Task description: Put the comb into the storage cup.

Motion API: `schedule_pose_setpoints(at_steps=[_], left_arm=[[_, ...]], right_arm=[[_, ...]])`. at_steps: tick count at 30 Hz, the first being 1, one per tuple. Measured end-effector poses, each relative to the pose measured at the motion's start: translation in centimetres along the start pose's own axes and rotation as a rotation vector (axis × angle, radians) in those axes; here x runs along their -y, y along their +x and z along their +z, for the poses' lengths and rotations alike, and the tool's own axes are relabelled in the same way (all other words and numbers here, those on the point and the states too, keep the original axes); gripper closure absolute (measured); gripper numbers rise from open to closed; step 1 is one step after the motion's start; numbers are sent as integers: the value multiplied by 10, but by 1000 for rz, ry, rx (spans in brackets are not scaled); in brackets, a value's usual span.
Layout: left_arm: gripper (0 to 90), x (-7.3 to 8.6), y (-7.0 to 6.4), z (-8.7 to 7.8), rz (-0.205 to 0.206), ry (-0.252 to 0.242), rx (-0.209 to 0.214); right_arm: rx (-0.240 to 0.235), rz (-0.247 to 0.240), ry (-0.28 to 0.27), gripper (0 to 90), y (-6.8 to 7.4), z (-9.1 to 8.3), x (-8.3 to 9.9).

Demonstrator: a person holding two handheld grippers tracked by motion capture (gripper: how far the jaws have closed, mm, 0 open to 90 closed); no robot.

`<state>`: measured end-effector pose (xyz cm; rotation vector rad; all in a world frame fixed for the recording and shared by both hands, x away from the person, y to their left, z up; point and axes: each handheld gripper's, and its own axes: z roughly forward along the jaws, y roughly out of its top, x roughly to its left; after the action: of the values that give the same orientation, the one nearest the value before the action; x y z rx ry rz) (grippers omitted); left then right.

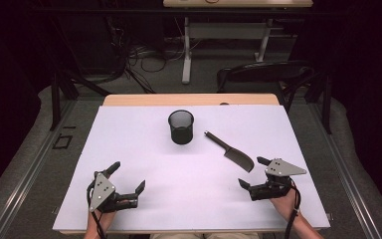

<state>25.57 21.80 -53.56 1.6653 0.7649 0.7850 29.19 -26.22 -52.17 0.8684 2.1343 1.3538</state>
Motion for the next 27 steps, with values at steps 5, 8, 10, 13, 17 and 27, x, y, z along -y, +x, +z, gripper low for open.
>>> schedule_pose_setpoints(at_steps=[5, 8, 10, 13, 17, 27], left_arm=[[3, 0, 1, 0, 5, 3, 1], [3, 1, 1, 0, -1, 3, -1], [3, 1, 1, 1, -1, 6, -1], [3, 1, 1, 1, 3, 8, -2], [3, 1, 0, 1, 2, 8, -2], [3, 0, 0, 1, 8, 5, -3]], right_arm=[[-1, -6, 8, 0, -2, 5, -5], [-1, -5, 13, 0, -3, 9, -7], [-7, -3, 23, 0, -5, 11, -8], [-9, -1, 32, 0, -7, 15, -10], [-13, 5, 36, 0, -9, 20, -12], [-23, -6, 50, 0, -10, 29, -18]])
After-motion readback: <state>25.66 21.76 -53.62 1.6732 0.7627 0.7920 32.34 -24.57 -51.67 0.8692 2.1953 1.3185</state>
